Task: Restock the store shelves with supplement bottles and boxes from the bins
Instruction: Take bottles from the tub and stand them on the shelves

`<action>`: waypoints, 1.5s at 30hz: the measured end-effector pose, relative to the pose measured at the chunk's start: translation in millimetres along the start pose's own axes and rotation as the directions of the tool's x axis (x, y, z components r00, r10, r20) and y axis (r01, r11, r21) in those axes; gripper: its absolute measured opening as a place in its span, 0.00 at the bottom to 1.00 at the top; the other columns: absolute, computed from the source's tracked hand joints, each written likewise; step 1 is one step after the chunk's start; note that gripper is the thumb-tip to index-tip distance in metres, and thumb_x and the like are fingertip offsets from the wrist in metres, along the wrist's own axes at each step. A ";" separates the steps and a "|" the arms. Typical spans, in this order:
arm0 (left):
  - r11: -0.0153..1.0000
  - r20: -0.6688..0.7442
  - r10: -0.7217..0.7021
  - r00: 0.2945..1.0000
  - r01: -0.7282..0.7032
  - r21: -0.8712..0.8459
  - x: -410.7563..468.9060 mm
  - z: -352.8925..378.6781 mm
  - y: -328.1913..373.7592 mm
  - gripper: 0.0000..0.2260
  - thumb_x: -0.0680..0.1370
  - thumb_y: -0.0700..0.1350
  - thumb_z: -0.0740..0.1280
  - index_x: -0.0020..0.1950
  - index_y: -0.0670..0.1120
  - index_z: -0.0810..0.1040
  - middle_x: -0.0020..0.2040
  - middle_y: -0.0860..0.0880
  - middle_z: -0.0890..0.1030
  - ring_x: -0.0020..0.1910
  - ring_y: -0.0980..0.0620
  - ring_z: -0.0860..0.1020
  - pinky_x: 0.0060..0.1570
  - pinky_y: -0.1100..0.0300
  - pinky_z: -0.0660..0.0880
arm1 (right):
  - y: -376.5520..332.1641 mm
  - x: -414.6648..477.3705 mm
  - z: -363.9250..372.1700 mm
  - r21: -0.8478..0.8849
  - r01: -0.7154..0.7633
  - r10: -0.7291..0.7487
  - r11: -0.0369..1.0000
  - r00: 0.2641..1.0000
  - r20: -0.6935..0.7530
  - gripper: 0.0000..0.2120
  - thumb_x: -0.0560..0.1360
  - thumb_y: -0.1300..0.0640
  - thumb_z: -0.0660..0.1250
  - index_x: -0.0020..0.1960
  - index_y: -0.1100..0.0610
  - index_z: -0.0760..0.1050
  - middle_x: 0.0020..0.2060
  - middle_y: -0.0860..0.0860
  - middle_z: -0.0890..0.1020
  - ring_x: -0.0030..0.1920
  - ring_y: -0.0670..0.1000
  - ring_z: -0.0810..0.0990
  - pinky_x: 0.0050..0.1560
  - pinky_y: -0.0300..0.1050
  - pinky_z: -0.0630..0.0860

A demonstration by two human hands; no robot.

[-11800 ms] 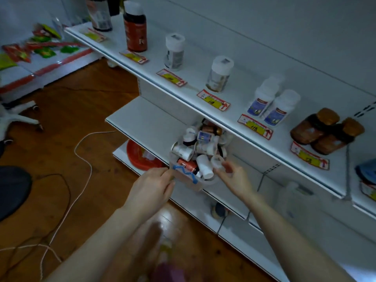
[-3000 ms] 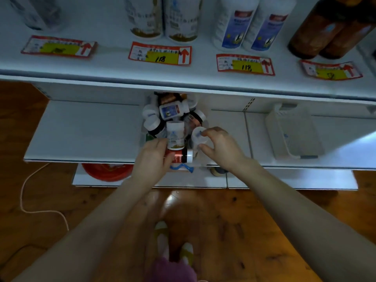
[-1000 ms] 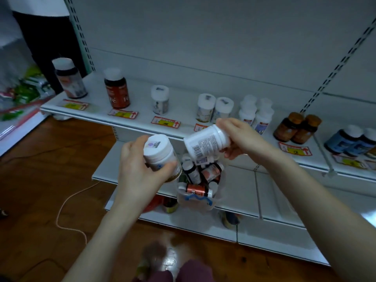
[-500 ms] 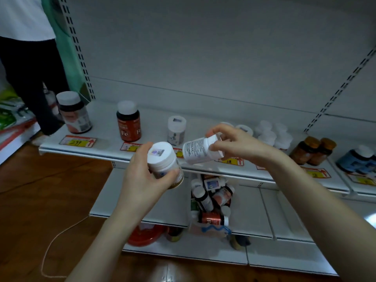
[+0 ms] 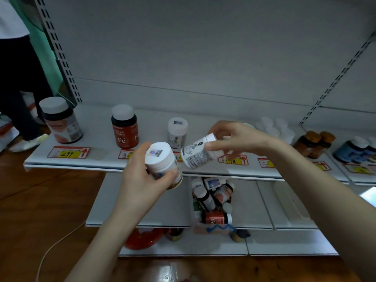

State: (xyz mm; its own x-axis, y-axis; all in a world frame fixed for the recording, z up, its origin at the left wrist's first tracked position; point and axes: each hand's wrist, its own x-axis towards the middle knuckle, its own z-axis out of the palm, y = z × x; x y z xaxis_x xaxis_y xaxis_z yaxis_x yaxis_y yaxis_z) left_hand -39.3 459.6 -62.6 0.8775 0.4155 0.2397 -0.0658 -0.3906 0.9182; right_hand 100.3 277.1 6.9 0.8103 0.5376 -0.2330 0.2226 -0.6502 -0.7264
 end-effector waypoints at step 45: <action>0.994 -0.096 -0.108 0.990 0.107 -0.011 11.4 0.8 -22.1 0.28 0.62 0.52 0.75 0.56 0.60 0.65 0.50 0.65 0.71 0.49 0.67 0.72 0.48 0.72 0.69 | -2.2 123.2 7.7 -0.596 0.126 -0.085 0.793 0.992 0.096 0.28 0.71 0.53 0.71 0.66 0.61 0.65 0.62 0.56 0.71 0.59 0.54 0.71 0.51 0.42 0.67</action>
State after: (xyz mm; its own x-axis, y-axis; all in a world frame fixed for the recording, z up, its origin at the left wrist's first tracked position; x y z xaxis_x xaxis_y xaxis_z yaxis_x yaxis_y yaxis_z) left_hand -27.5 472.3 -80.5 0.8299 0.5320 0.1682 0.0234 -0.3344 0.9421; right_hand 195.4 348.9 -25.1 0.7325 0.6401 -0.2319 0.6016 -0.7680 -0.2196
